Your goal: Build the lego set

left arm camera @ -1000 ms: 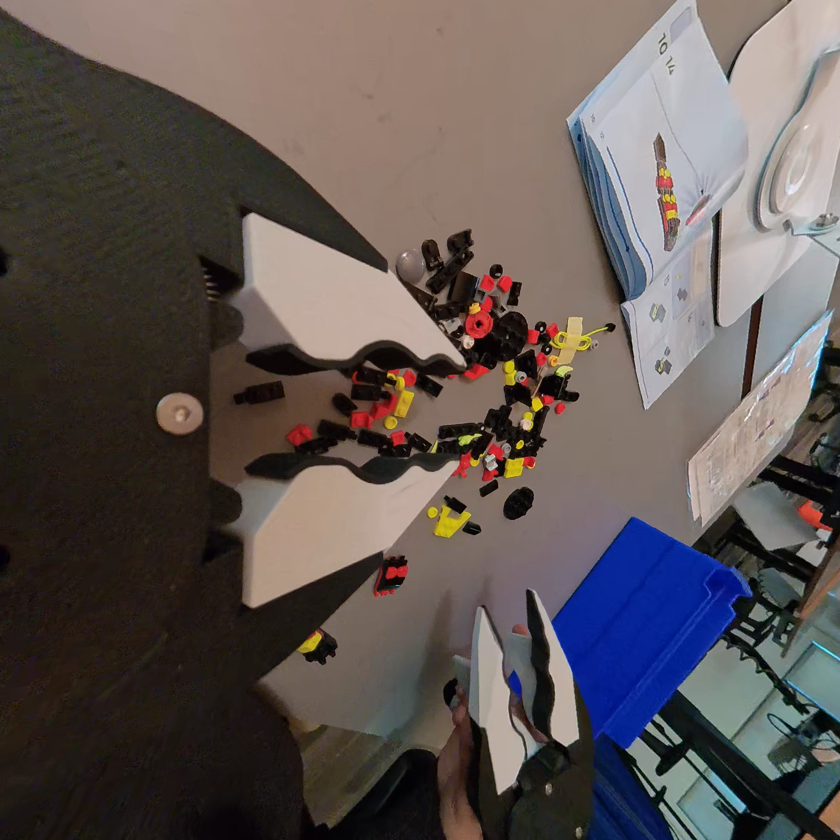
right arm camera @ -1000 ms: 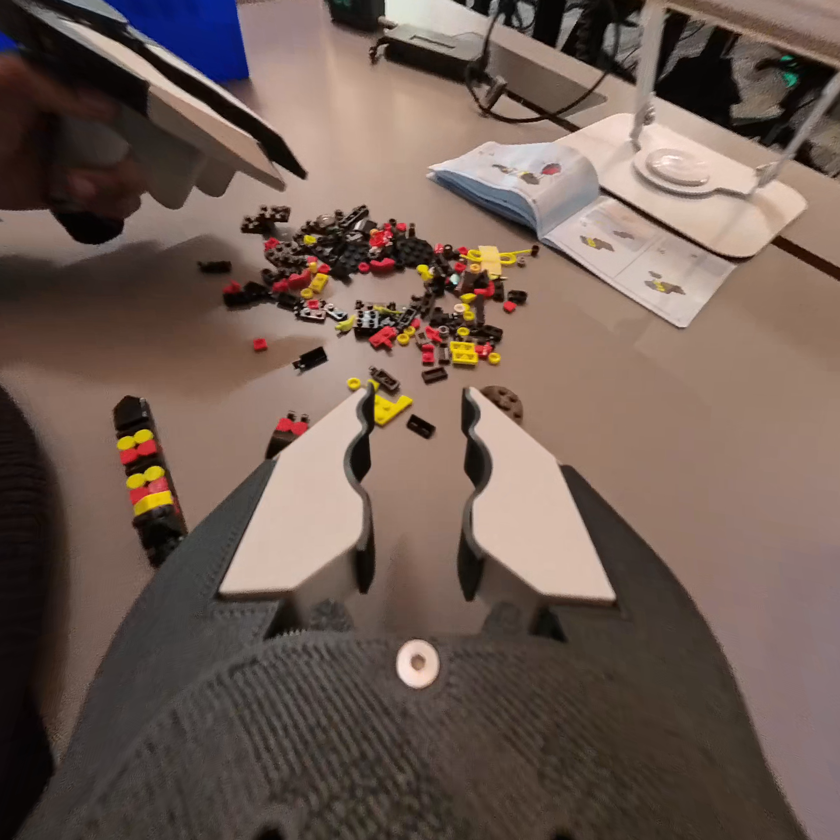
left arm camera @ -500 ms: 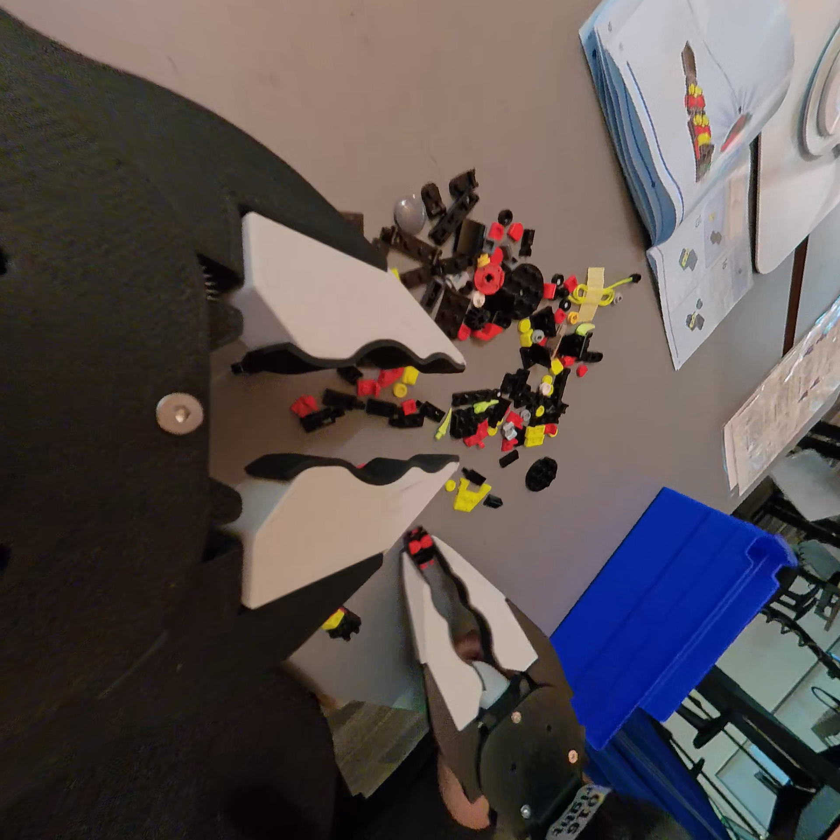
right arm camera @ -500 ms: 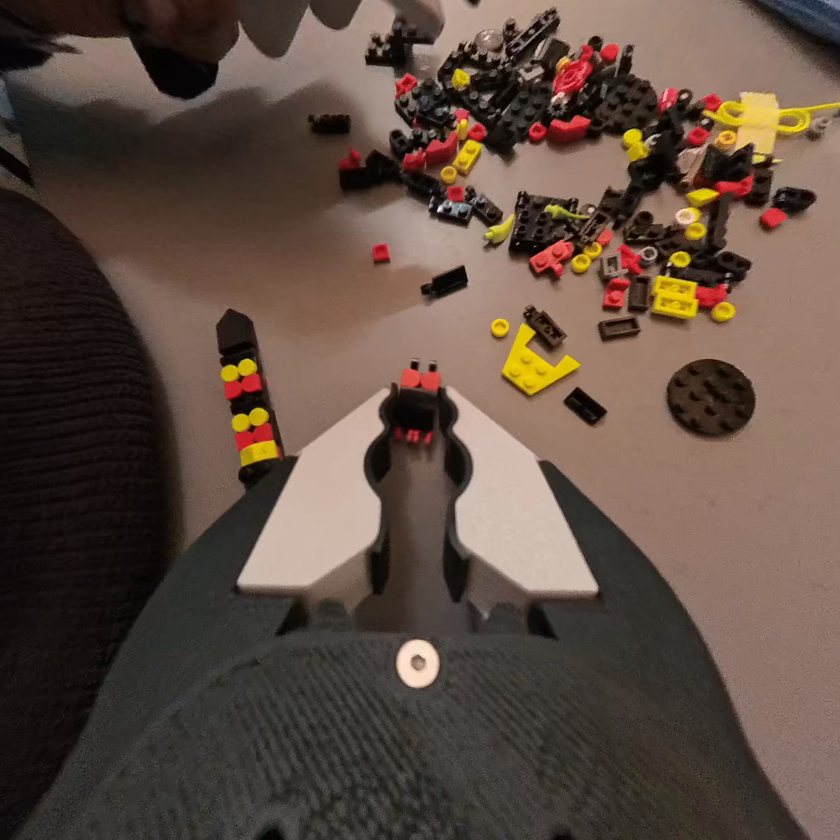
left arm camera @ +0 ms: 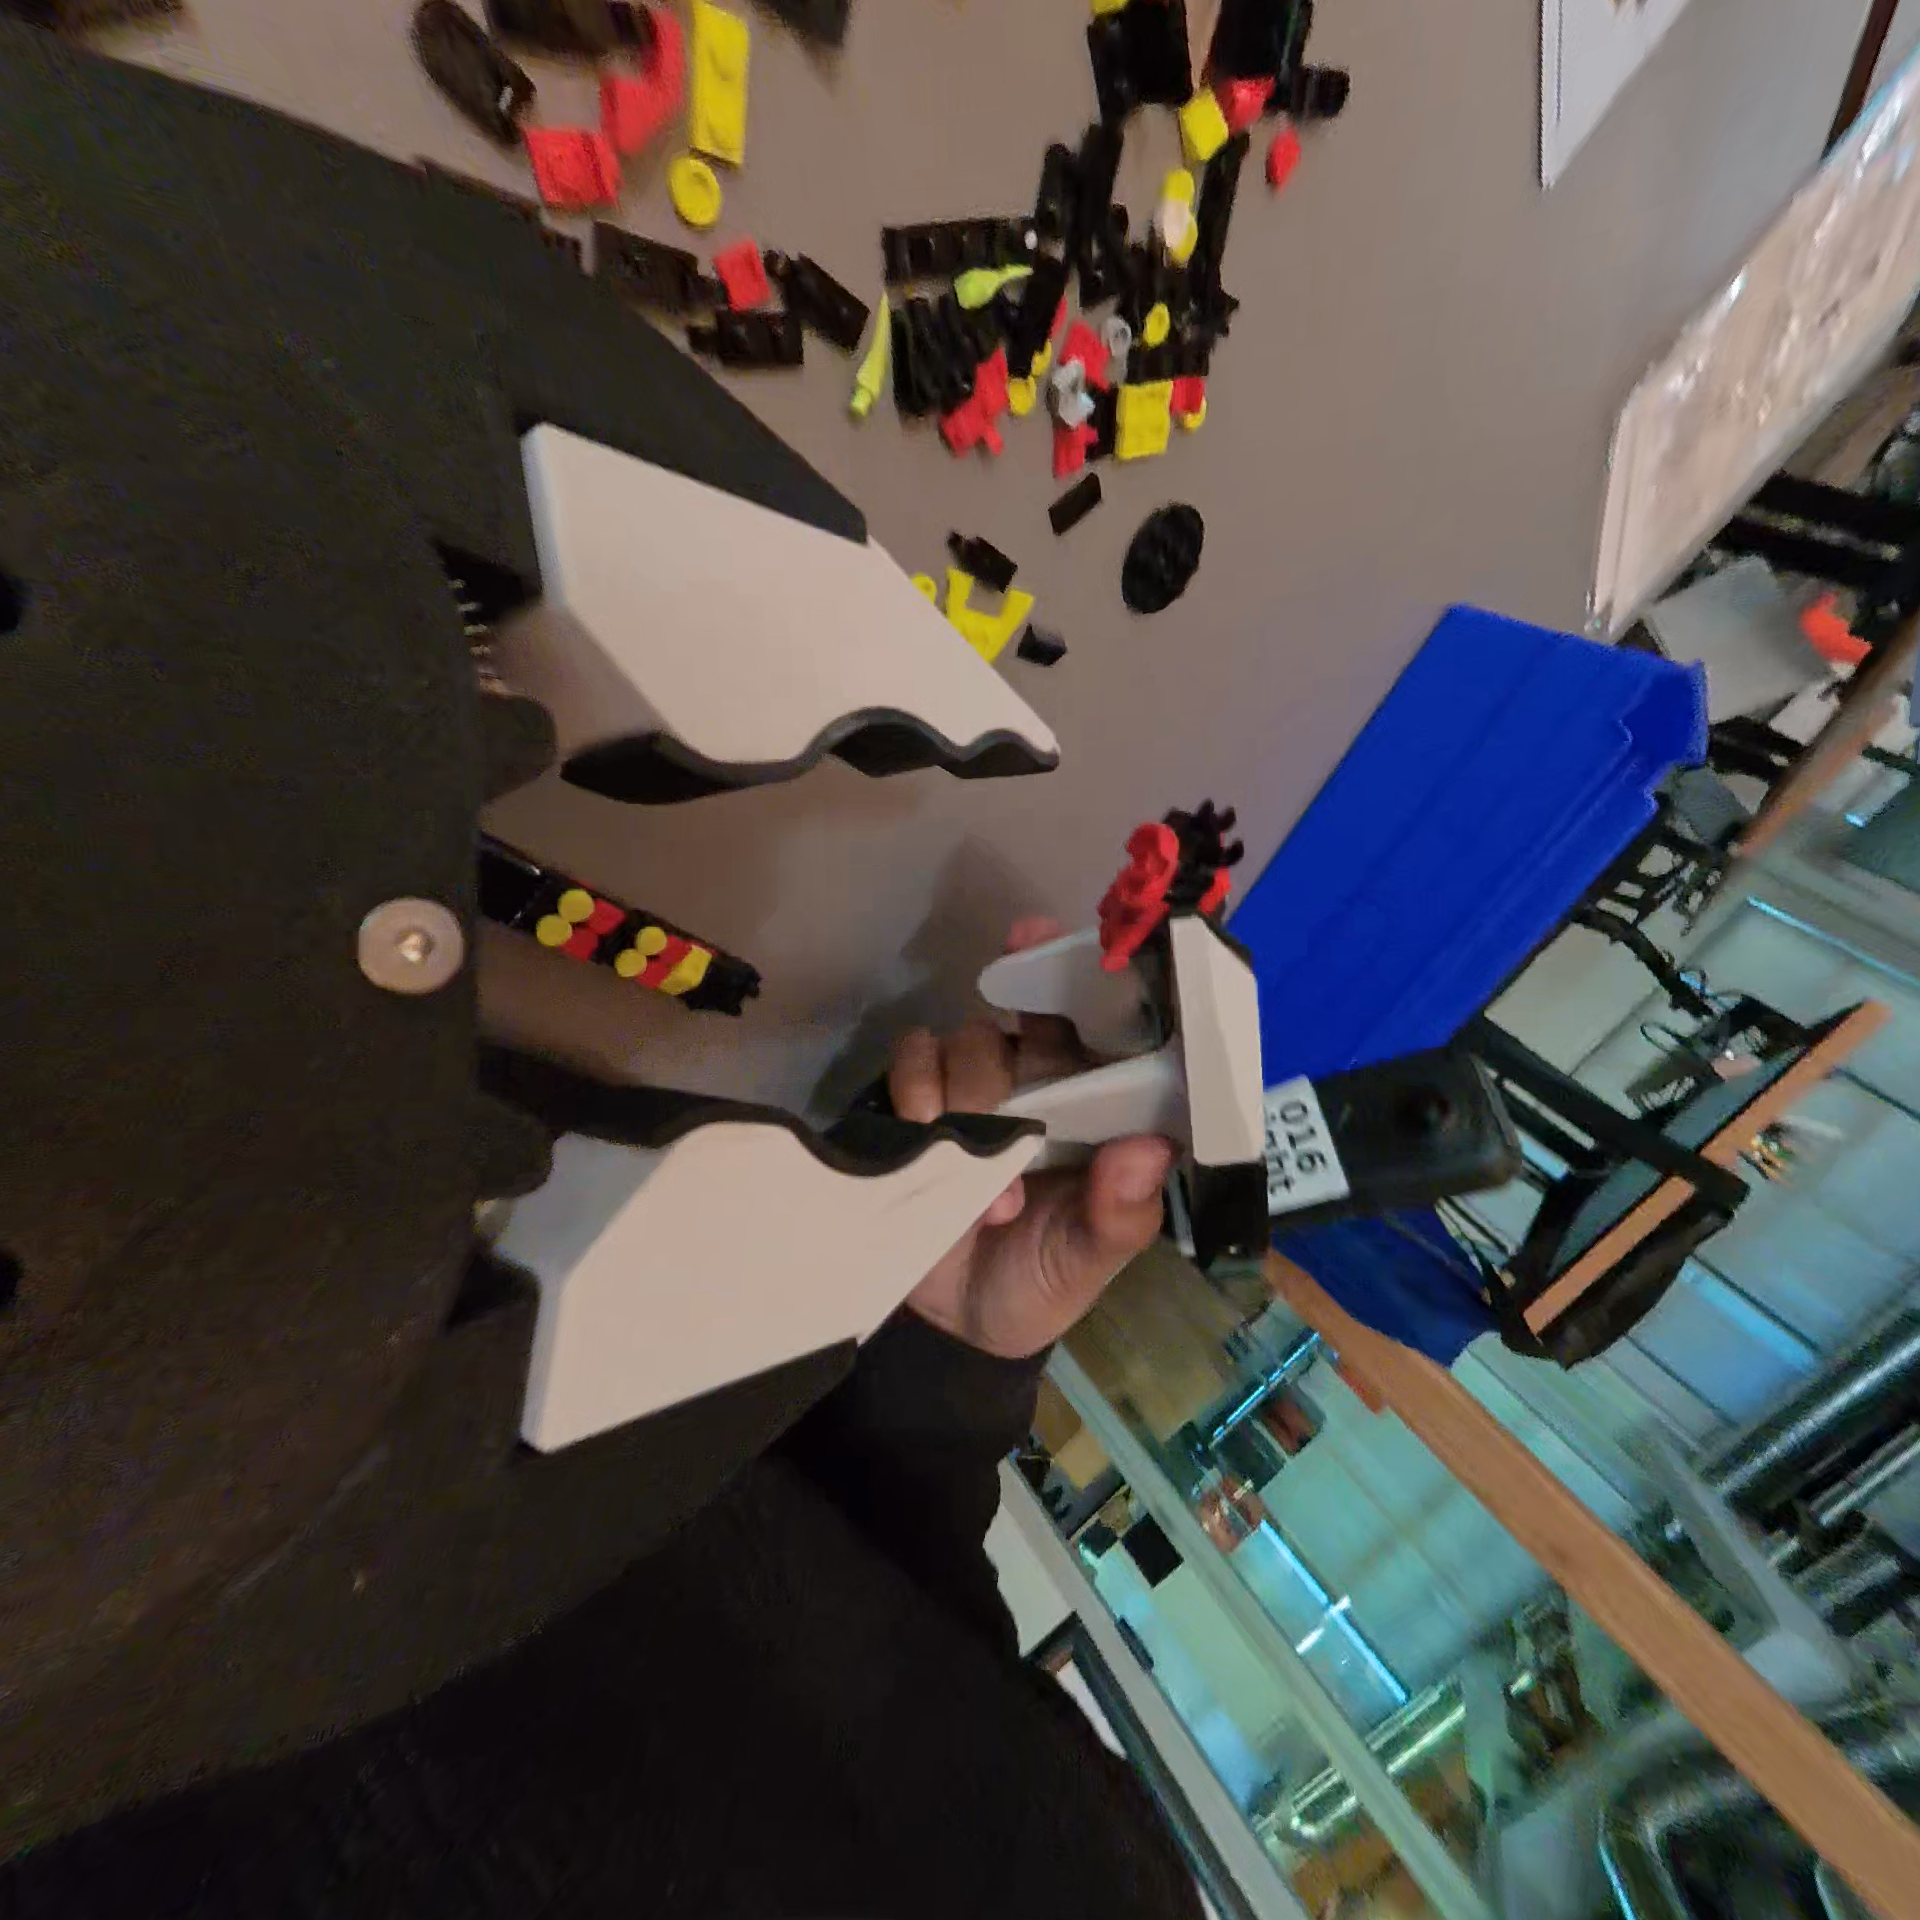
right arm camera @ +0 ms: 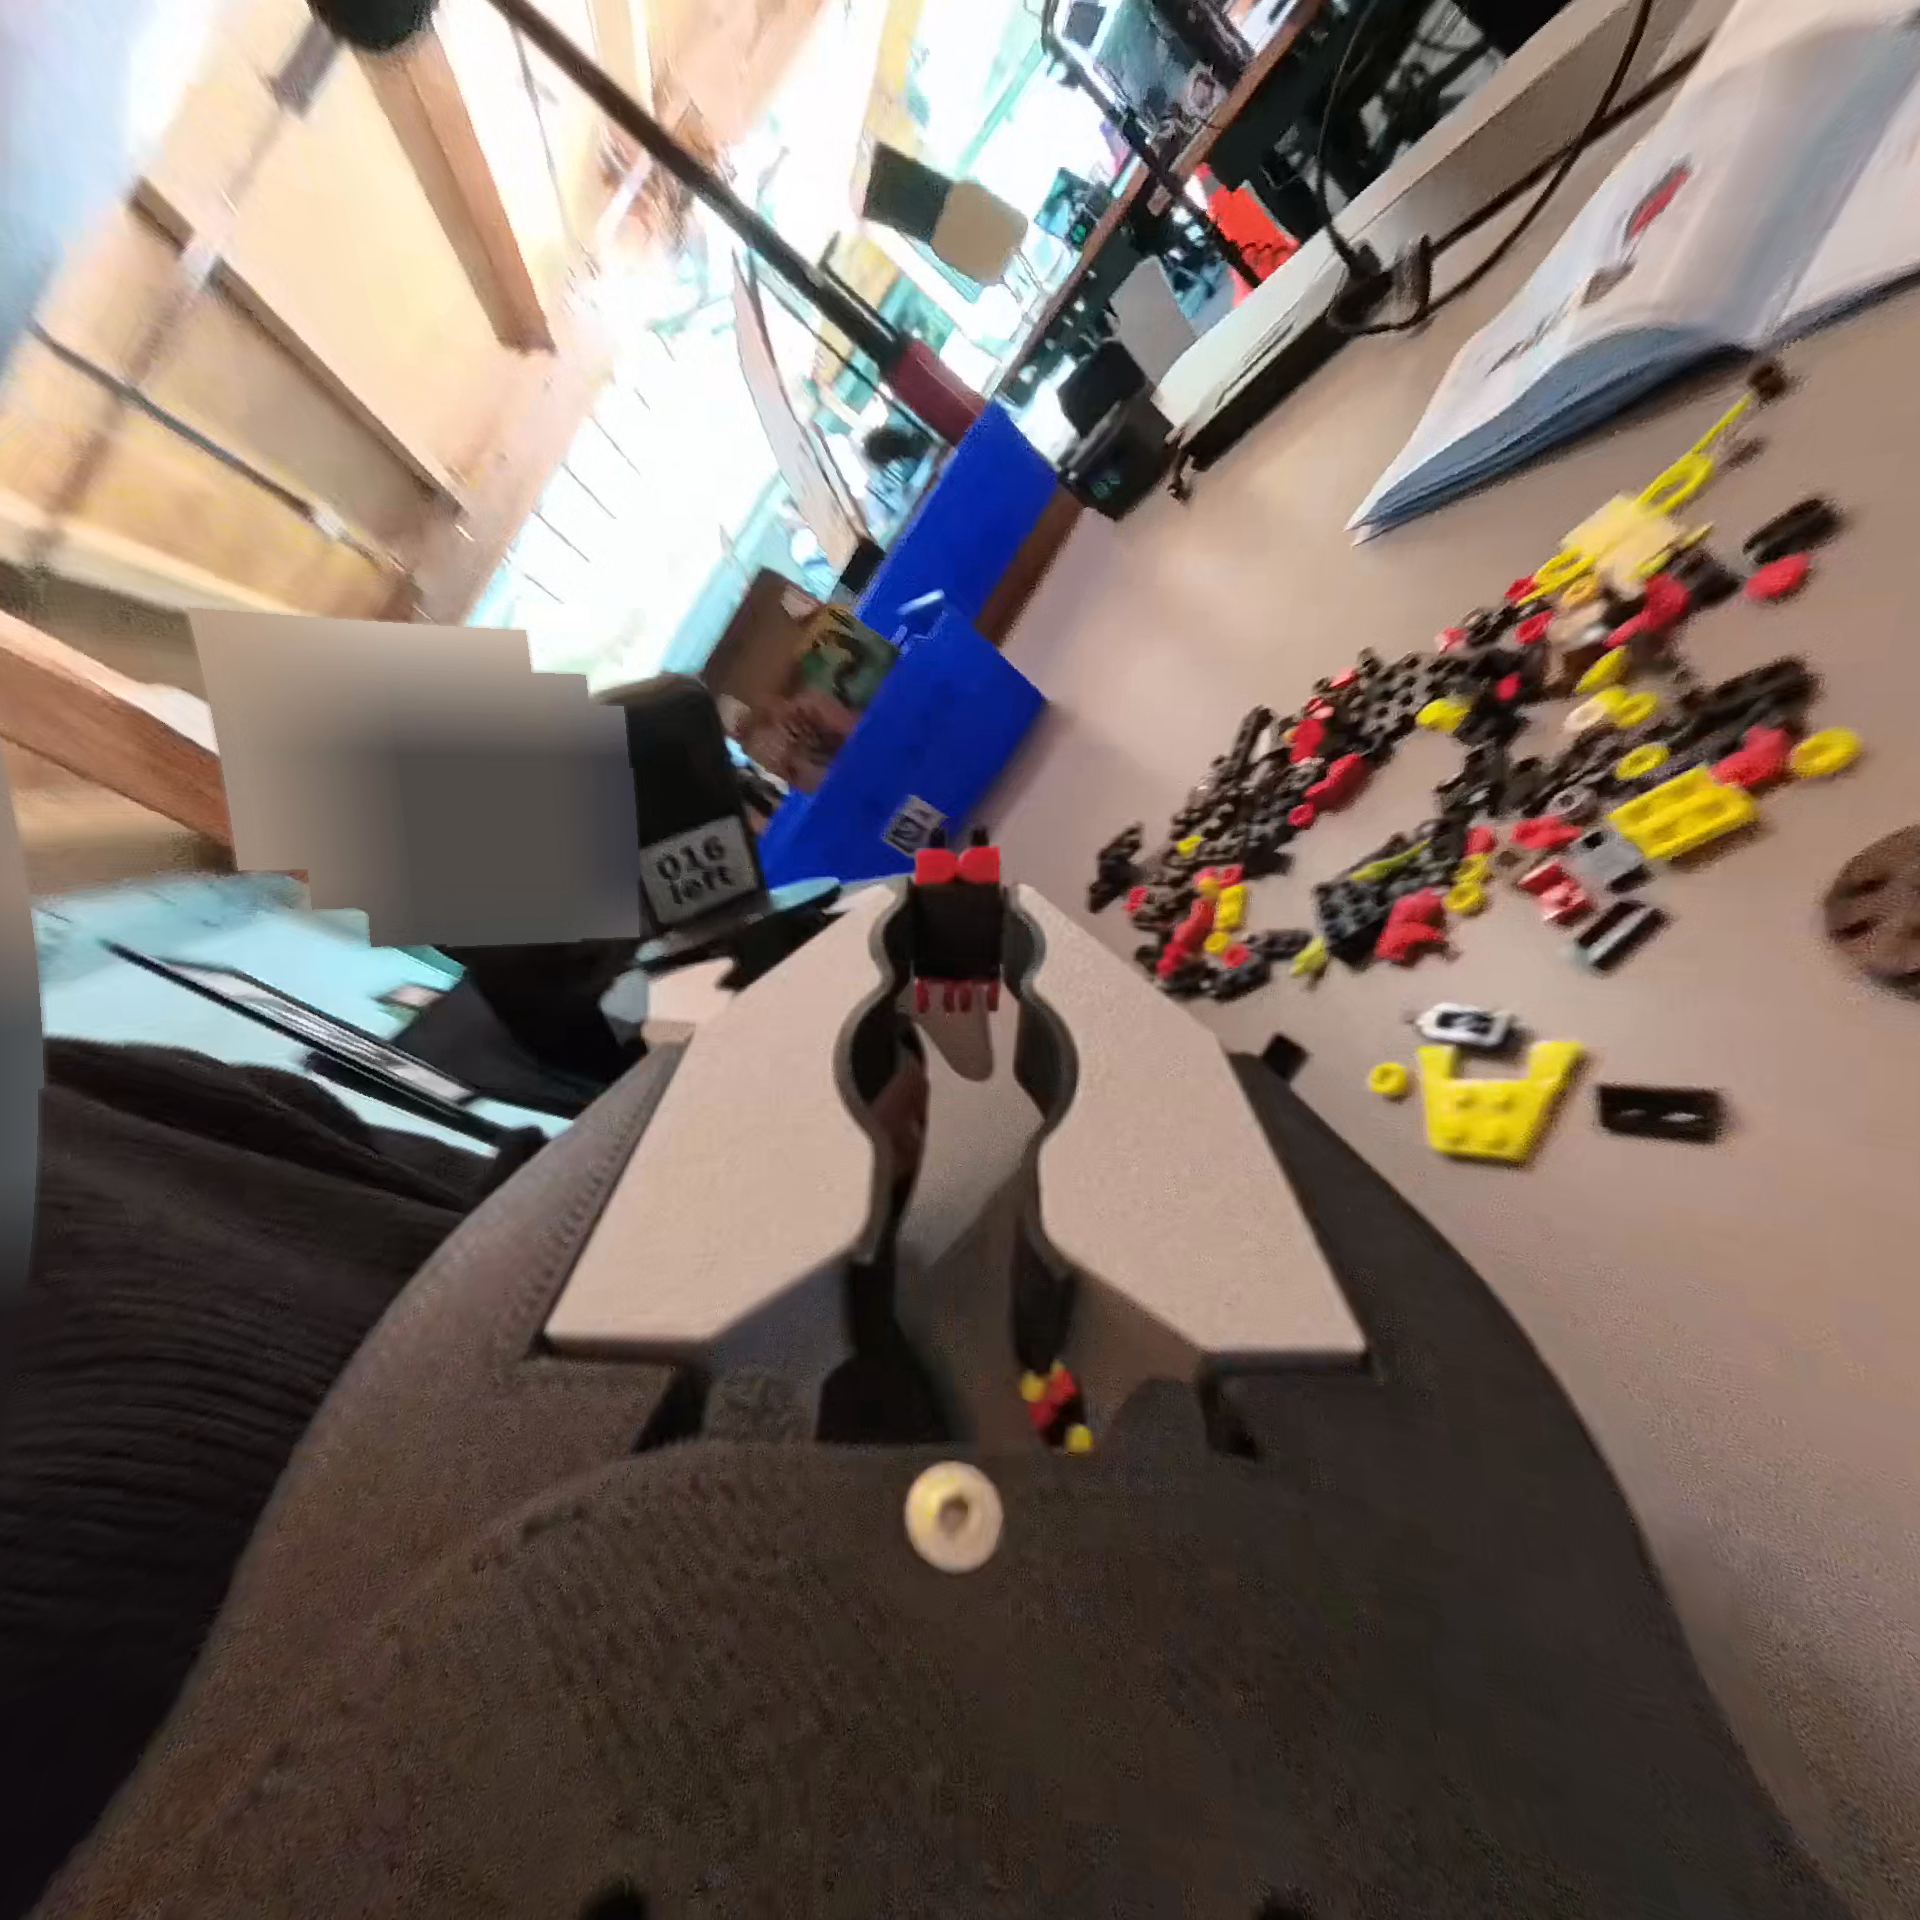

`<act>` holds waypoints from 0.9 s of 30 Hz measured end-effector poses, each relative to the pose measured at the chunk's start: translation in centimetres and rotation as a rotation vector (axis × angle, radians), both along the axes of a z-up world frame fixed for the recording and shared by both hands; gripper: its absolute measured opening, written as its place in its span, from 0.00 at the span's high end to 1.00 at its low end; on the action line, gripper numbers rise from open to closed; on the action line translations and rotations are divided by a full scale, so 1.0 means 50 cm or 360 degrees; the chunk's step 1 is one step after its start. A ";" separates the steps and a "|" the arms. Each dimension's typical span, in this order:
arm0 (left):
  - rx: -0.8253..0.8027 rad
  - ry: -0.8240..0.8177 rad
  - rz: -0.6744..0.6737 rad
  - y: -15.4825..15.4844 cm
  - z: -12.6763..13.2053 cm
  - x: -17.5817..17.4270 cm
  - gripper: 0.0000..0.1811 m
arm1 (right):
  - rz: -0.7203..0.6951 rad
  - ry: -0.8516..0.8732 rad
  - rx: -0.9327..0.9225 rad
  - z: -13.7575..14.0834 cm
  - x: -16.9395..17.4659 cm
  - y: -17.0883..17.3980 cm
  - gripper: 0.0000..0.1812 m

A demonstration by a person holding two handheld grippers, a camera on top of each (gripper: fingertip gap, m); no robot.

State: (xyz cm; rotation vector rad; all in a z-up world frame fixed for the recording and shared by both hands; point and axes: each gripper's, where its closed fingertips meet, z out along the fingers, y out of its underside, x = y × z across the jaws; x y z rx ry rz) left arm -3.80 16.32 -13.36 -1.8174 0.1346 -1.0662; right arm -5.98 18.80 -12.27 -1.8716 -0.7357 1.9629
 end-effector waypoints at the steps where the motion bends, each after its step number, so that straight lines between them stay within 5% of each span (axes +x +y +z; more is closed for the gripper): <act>1: 0.0019 0.0003 -0.0003 0.000 0.003 0.001 0.65 | 0.0021 0.0023 -0.0061 0.000 -0.003 -0.006 0.92; 11: 0.0049 0.0010 0.0056 0.008 0.001 -0.020 0.81 | 0.0152 0.0097 -0.0160 0.003 -0.017 -0.040 0.92; 22: 0.0112 0.0046 0.0114 0.007 0.009 -0.050 0.86 | 0.0157 0.0092 -0.0234 -0.004 -0.004 -0.030 0.92; 27: 0.0258 0.0296 0.0066 -0.002 0.011 -0.049 0.81 | 0.0166 0.0110 -0.0262 -0.002 -0.004 -0.031 0.92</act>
